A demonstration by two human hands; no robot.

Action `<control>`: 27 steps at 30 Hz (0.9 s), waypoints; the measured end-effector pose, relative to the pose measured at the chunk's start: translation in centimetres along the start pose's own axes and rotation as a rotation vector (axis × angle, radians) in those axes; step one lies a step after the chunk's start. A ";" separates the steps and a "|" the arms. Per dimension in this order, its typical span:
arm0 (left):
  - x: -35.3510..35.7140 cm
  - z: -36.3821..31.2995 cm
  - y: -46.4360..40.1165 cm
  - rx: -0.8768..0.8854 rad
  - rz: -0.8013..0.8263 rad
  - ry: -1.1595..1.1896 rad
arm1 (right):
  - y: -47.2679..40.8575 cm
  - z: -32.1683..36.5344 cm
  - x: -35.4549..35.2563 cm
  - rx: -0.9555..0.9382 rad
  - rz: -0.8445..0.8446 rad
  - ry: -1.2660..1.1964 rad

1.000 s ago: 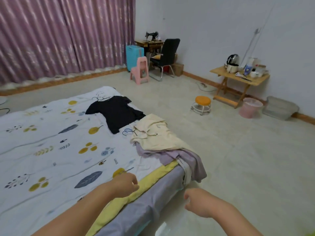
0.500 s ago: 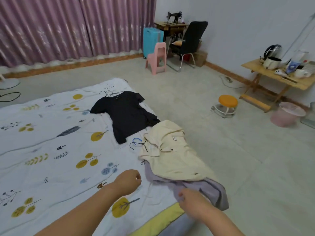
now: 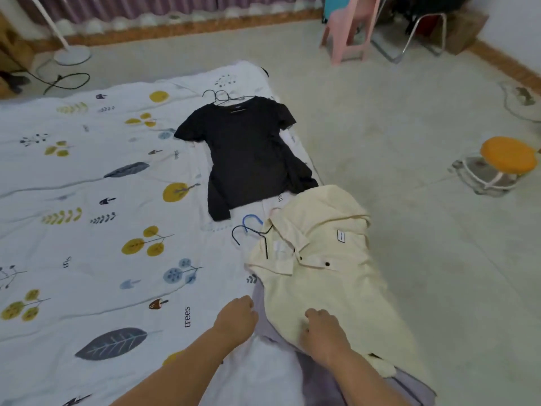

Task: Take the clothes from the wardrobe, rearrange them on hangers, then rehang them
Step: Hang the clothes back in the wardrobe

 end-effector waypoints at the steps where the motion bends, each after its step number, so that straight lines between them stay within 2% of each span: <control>1: 0.7 -0.2 -1.2 -0.025 0.000 0.019 | -1.5 -0.5 0.3 0.000 -0.006 0.035; 7: 3.9 -0.1 -7.0 -0.217 -0.097 0.105 | -7.0 -3.2 4.9 -0.035 0.072 0.158; 10: 5.6 -0.3 -8.9 -0.279 -0.088 0.141 | -7.6 -4.2 6.8 -0.035 0.025 0.198; 14: 6.0 -1.3 -9.4 -0.350 -0.166 0.348 | -7.8 -4.8 7.5 -0.046 0.020 0.185; 16: 5.6 -2.1 -9.0 -0.319 -0.202 0.443 | -7.7 -4.9 7.2 -0.058 0.040 0.177; 20: 4.2 -4.8 -7.9 -0.155 -0.125 0.636 | -6.6 -4.9 5.8 -0.081 0.079 0.118; 23: 2.3 -6.7 -6.5 -0.084 -0.176 0.562 | -5.3 -4.9 4.3 -0.115 0.097 0.025; 27: -0.1 -10.1 -3.0 0.042 -0.307 0.456 | -2.7 -5.0 1.2 -0.143 0.057 -0.236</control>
Point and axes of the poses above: each hand's wrist, its own y-axis away from the middle knuckle, its own x-axis out of the palm, z = x × y, the point moved 7 cm from there along -y, towards the middle knuckle, and after that the axes turned 11 degrees about -y, right-handed, at the moved point
